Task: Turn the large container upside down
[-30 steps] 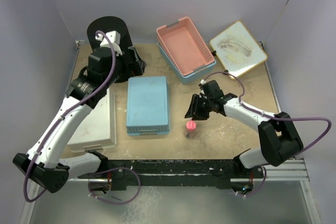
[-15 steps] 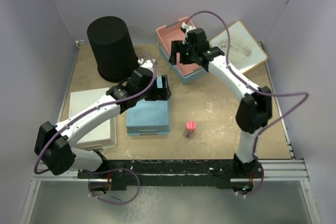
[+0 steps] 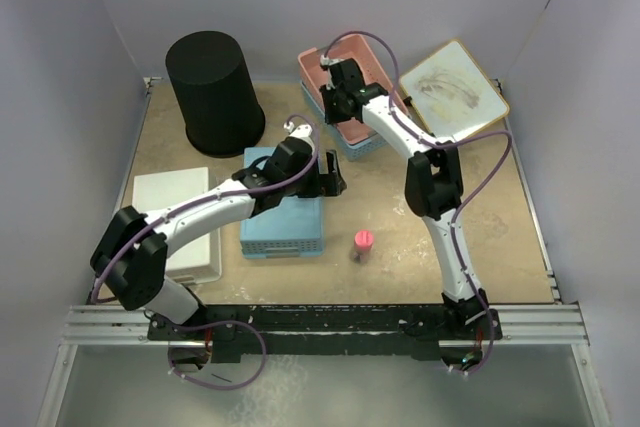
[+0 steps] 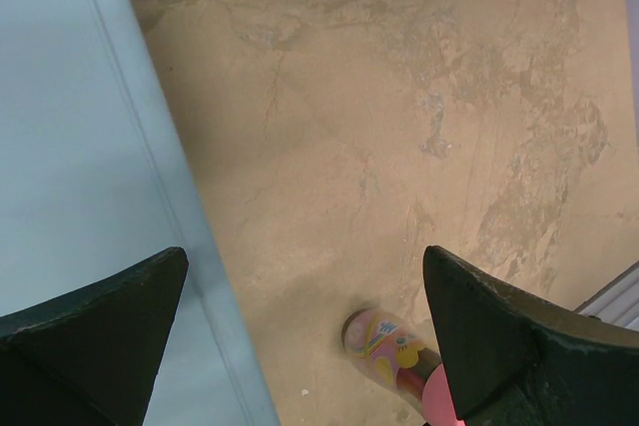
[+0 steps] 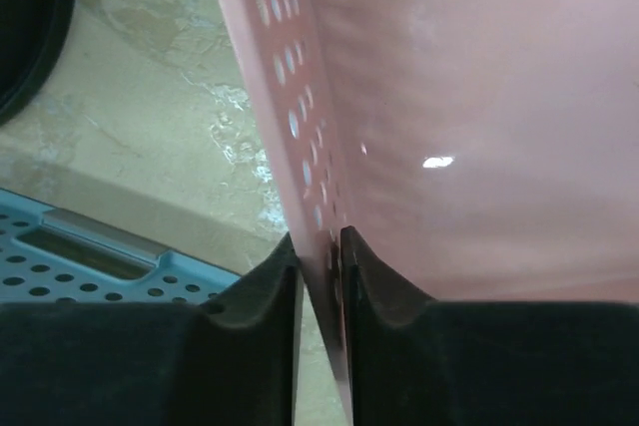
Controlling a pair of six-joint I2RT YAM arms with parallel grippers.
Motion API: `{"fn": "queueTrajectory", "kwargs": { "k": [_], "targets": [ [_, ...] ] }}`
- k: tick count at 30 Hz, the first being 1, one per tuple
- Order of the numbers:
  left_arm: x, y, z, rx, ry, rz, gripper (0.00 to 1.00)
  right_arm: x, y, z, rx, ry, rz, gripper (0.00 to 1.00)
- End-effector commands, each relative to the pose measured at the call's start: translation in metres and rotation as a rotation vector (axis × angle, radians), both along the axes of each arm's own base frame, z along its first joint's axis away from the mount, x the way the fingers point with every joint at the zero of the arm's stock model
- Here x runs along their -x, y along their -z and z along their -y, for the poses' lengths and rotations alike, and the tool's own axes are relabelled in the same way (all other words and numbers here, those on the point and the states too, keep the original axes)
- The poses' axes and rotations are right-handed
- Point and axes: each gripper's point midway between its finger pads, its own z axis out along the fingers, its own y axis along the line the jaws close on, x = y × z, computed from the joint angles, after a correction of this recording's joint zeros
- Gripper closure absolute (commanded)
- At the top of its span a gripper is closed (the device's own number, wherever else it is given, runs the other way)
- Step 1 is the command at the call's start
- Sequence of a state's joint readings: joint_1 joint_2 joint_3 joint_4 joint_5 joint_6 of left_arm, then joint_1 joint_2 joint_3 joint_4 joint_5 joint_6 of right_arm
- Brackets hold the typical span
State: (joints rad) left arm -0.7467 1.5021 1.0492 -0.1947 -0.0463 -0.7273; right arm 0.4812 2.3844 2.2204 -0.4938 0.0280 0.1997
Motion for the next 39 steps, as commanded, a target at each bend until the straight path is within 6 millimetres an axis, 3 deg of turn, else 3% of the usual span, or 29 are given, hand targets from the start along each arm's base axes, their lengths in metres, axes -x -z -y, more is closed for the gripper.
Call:
{"fn": "queueTrajectory", "kwargs": {
  "k": [1, 3, 7, 11, 16, 24, 28, 32, 39],
  "targets": [
    [0.005, -0.002, 0.034, 0.056, 0.074, 0.011, 0.00, -0.005, -0.065, 0.003, -0.055, 0.024, 0.119, 0.90],
    [0.008, 0.002, 0.047, 0.048, 0.112, 0.005, 0.00, 0.001, -0.082, 0.006, -0.086, 0.037, 0.147, 1.00],
    [0.007, 0.013, 0.065, 0.070, 0.152, -0.004, 0.00, 0.012, -0.123, 0.018, -0.110, 0.073, 0.212, 1.00],
    [0.004, 0.031, 0.070, 0.025, 0.169, -0.033, 0.00, 0.029, -0.163, 0.028, -0.122, 0.077, 0.255, 1.00],
    [-0.005, 0.049, 0.043, -0.124, 0.101, -0.024, 0.00, 0.058, -0.201, 0.044, -0.149, 0.081, 0.300, 1.00],
    [-0.016, 0.063, -0.018, -0.170, -0.020, -0.057, 0.00, 0.100, -0.231, 0.077, -0.137, 0.116, 0.356, 1.00],
    [-0.024, 0.067, -0.052, -0.165, -0.074, -0.072, 0.01, 0.098, -0.220, 0.092, -0.071, 0.151, 0.350, 1.00],
    [-0.027, 0.056, -0.063, -0.195, -0.085, -0.048, 0.01, 0.081, -0.190, 0.093, -0.030, 0.153, 0.299, 1.00],
    [-0.030, 0.036, -0.063, -0.178, -0.097, -0.017, 0.01, 0.031, -0.146, 0.041, -0.042, 0.007, 0.250, 1.00]
  ]
}}
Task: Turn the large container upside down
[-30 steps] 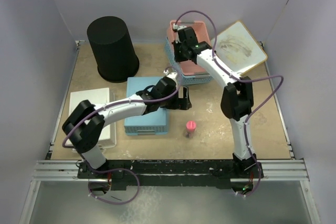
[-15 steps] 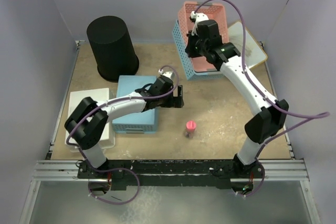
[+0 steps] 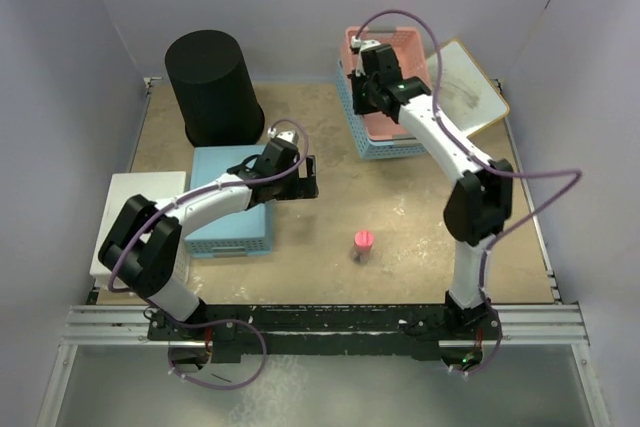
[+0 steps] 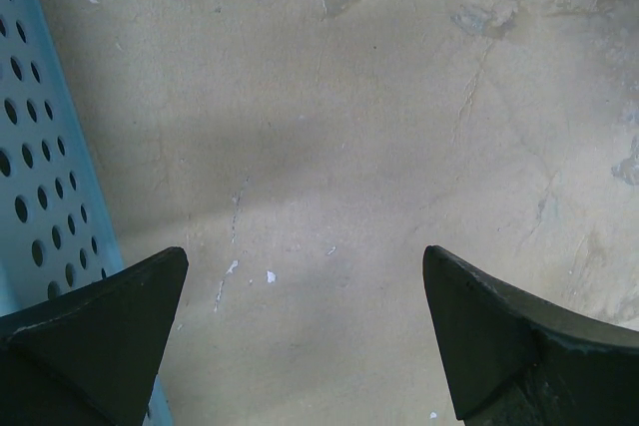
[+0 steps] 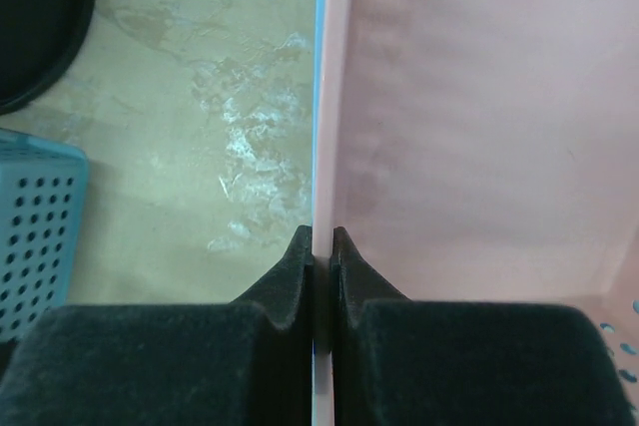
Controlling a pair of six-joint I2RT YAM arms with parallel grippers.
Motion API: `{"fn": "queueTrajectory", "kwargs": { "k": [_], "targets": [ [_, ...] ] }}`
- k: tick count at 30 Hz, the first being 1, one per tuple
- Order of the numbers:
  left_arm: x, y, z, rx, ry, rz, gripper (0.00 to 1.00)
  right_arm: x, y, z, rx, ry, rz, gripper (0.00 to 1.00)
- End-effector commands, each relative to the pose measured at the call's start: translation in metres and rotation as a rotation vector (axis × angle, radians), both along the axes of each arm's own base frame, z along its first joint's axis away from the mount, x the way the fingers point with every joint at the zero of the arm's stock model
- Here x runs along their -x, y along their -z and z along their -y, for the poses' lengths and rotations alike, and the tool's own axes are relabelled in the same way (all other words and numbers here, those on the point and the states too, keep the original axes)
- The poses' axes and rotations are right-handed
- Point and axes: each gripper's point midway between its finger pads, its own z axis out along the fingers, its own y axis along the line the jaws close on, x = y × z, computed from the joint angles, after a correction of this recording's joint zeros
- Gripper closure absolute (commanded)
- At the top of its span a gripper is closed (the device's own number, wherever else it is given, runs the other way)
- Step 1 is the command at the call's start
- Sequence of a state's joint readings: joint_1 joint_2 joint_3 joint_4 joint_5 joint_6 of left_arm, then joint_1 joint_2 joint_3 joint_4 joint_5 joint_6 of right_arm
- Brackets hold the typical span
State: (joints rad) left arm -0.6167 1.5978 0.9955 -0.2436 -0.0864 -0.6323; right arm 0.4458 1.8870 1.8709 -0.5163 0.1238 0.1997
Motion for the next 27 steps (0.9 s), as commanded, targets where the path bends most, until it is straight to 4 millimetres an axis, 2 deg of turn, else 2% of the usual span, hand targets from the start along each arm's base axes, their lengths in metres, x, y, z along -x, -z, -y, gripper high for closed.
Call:
{"fn": "queueTrajectory", "kwargs": {
  "k": [1, 2, 6, 8, 13, 16, 20, 22, 25, 27],
  "targets": [
    [-0.008, -0.038, 0.001, 0.027, 0.003, 0.089, 0.01, -0.040, -0.011, -0.038, -0.027, -0.104, 0.099, 1.00],
    [-0.007, -0.041, 0.000, 0.029, 0.000, 0.094, 0.01, -0.046, 0.002, -0.041, -0.019, -0.101, 0.076, 1.00],
    [-0.005, -0.053, -0.004, 0.031, -0.008, 0.115, 0.01, -0.059, 0.027, -0.047, -0.021, -0.074, 0.043, 0.95],
    [-0.004, -0.055, -0.005, 0.030, -0.009, 0.117, 0.01, -0.062, 0.036, -0.051, -0.030, -0.073, 0.029, 0.88],
    [-0.002, -0.056, -0.006, 0.031, -0.007, 0.111, 0.00, -0.066, 0.044, -0.057, -0.061, -0.072, 0.026, 0.78],
    [-0.002, -0.055, -0.005, 0.036, -0.009, 0.106, 0.01, -0.070, 0.040, -0.059, -0.078, -0.066, 0.045, 0.66],
    [0.000, -0.053, -0.003, 0.046, -0.007, 0.097, 0.01, -0.076, 0.038, -0.058, -0.076, -0.048, 0.058, 0.65],
    [0.000, -0.053, -0.002, 0.053, -0.006, 0.094, 0.01, -0.080, 0.045, -0.059, -0.066, -0.044, 0.048, 0.65],
    [0.002, -0.053, -0.001, 0.064, -0.007, 0.089, 0.01, -0.087, 0.061, -0.062, -0.041, -0.048, 0.023, 0.59],
    [0.003, -0.051, 0.000, 0.076, -0.009, 0.088, 0.01, -0.092, 0.068, -0.063, -0.033, -0.046, 0.018, 0.59]
  ]
}}
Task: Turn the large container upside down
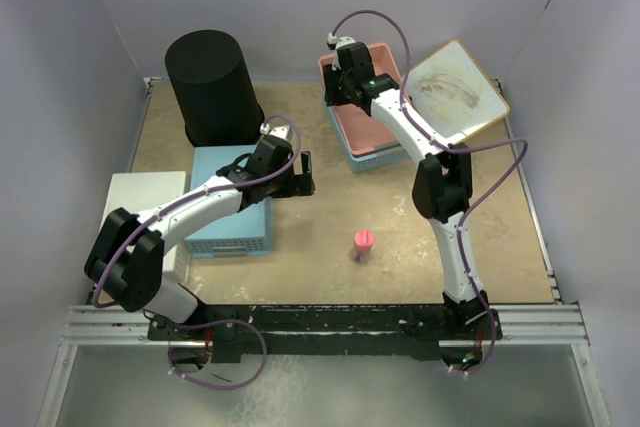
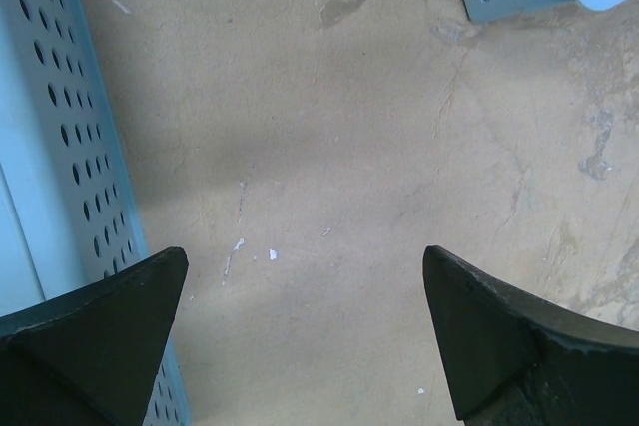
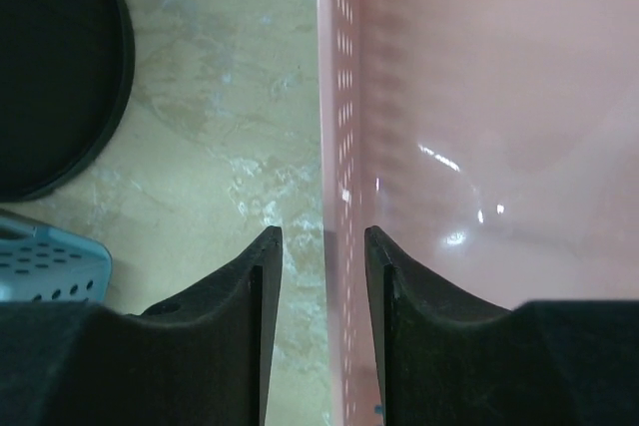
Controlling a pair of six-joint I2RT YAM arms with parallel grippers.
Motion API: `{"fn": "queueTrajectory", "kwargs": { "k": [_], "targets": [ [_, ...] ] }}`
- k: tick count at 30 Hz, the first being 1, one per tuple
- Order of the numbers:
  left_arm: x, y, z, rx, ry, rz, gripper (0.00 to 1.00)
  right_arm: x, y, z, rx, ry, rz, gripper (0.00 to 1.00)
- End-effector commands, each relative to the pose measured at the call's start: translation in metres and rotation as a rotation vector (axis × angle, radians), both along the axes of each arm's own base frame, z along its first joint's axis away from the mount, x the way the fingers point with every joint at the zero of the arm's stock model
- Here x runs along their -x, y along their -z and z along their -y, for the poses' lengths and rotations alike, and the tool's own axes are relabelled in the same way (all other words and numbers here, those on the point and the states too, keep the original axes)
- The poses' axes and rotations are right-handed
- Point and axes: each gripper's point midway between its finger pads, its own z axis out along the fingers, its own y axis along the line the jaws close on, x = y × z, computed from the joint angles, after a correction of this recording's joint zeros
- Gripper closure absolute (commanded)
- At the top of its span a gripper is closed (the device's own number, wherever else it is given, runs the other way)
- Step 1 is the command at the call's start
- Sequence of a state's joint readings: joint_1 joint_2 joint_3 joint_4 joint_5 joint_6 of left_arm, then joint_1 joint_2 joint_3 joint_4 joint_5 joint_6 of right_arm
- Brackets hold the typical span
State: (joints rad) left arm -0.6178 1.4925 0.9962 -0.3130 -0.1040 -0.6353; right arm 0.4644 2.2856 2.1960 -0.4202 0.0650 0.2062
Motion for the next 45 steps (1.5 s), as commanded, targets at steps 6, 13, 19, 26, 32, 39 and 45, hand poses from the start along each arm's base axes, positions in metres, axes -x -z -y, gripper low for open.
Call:
{"fn": "queueTrajectory", "kwargs": {
  "k": [6, 13, 19, 26, 32, 39, 45],
  "targets": [
    [-0.005, -0.020, 0.021, 0.119, 0.020, 0.042, 0.01, -0.019, -0.017, -0.005, -0.007, 0.009, 0.052, 0.92],
    [-0.006, -0.024, 0.023, 0.127, 0.023, 0.055, 0.01, -0.001, -0.117, 0.004, -0.088, 0.010, 0.211, 1.00],
    [-0.011, -0.026, 0.029, 0.149, 0.027, 0.068, 0.01, 0.041, -0.216, 0.007, -0.207, -0.060, 0.330, 1.00],
    [-0.017, -0.028, 0.033, 0.133, 0.055, 0.082, 0.01, 0.070, -0.219, 0.040, -0.146, 0.010, 0.340, 1.00],
    [-0.018, -0.034, 0.036, 0.129, 0.079, 0.089, 0.01, 0.112, -0.208, 0.093, -0.049, 0.159, 0.295, 1.00],
    [-0.019, -0.055, 0.039, 0.147, 0.105, 0.124, 0.01, 0.207, -0.158, 0.180, 0.100, 0.328, 0.201, 1.00],
    [-0.024, -0.068, 0.045, 0.165, 0.115, 0.141, 0.01, 0.274, -0.116, 0.206, 0.016, 0.362, 0.040, 1.00]
  ]
}}
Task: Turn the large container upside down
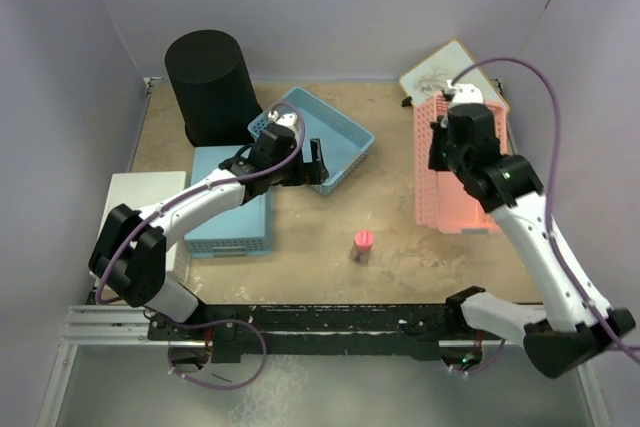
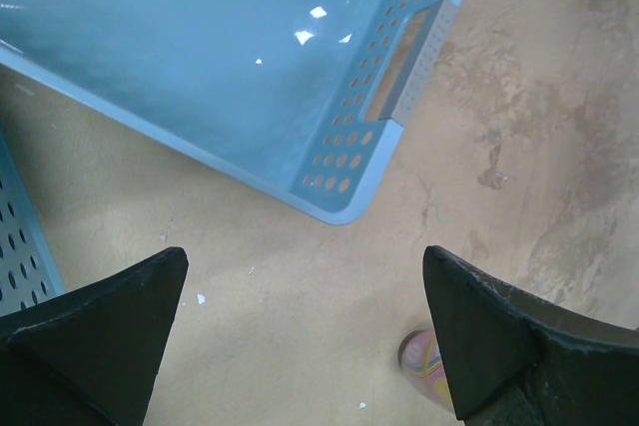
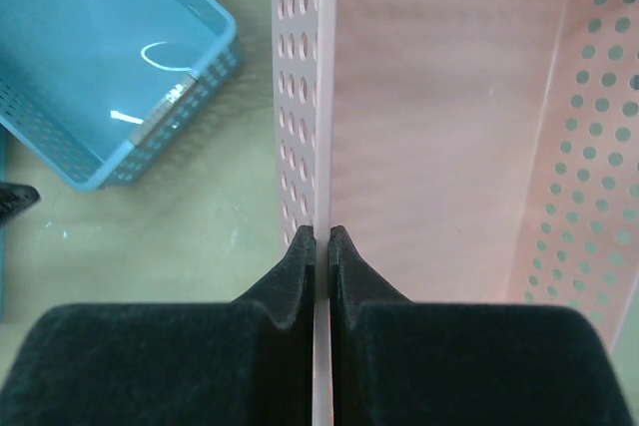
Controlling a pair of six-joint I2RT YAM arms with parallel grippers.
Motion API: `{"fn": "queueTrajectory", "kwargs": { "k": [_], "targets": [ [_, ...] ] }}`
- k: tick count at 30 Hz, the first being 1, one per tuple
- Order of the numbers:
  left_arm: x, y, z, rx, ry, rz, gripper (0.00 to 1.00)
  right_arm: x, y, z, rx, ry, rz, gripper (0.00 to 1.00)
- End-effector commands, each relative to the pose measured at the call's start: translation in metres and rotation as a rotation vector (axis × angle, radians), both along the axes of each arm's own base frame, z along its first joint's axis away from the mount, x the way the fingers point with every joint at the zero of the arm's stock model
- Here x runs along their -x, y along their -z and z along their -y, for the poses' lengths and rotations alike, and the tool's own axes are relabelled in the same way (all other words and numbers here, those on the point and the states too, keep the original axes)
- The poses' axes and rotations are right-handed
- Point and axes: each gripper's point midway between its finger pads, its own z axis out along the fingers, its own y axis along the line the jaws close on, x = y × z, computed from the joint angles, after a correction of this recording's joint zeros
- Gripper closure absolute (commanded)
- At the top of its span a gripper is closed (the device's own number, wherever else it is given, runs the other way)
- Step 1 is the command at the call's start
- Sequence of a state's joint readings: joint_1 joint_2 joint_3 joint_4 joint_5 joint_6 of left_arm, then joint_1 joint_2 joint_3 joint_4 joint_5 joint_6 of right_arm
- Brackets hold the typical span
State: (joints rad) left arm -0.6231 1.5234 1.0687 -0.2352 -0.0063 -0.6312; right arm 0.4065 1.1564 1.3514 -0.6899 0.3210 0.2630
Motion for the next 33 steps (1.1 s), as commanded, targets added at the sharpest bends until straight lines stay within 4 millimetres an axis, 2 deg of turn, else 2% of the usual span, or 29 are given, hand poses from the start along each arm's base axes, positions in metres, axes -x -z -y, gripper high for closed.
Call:
{"fn": "queueTrajectory", "kwargs": {
  "k": [1, 5, 7, 10, 13, 18, 23, 33],
  "targets": [
    [-0.009, -0.038, 0.011, 0.049, 0.034, 0.082, 0.01, 0.036, 0.001, 0.016, -0.108, 0.061, -0.016, 1.00],
    [-0.012, -0.039, 0.017, 0.067, 0.044, 0.086, 0.01, 0.046, 0.011, -0.002, -0.253, -0.012, -0.057, 1.00],
    [-0.012, -0.040, 0.019, 0.074, 0.049, 0.084, 0.01, 0.045, 0.021, -0.013, -0.328, -0.051, -0.089, 1.00],
    [-0.010, -0.041, 0.018, 0.077, 0.051, 0.084, 0.01, 0.042, 0.022, -0.035, -0.470, -0.139, -0.097, 1.00],
    [-0.007, -0.038, 0.015, 0.070, 0.051, 0.082, 0.01, 0.040, 0.025, -0.048, -0.566, -0.181, -0.108, 1.00],
    [-0.005, -0.022, 0.013, 0.043, 0.058, 0.057, 0.01, 0.043, 0.031, -0.053, -0.701, -0.227, -0.151, 1.00],
    [-0.004, -0.019, 0.016, 0.056, 0.064, 0.046, 0.01, 0.043, 0.040, -0.052, -0.911, -0.257, -0.181, 1.00],
    [-0.007, -0.016, 0.018, 0.052, 0.065, 0.039, 0.01, 0.045, 0.018, -0.064, -1.015, -0.337, -0.162, 1.00]
  ]
}}
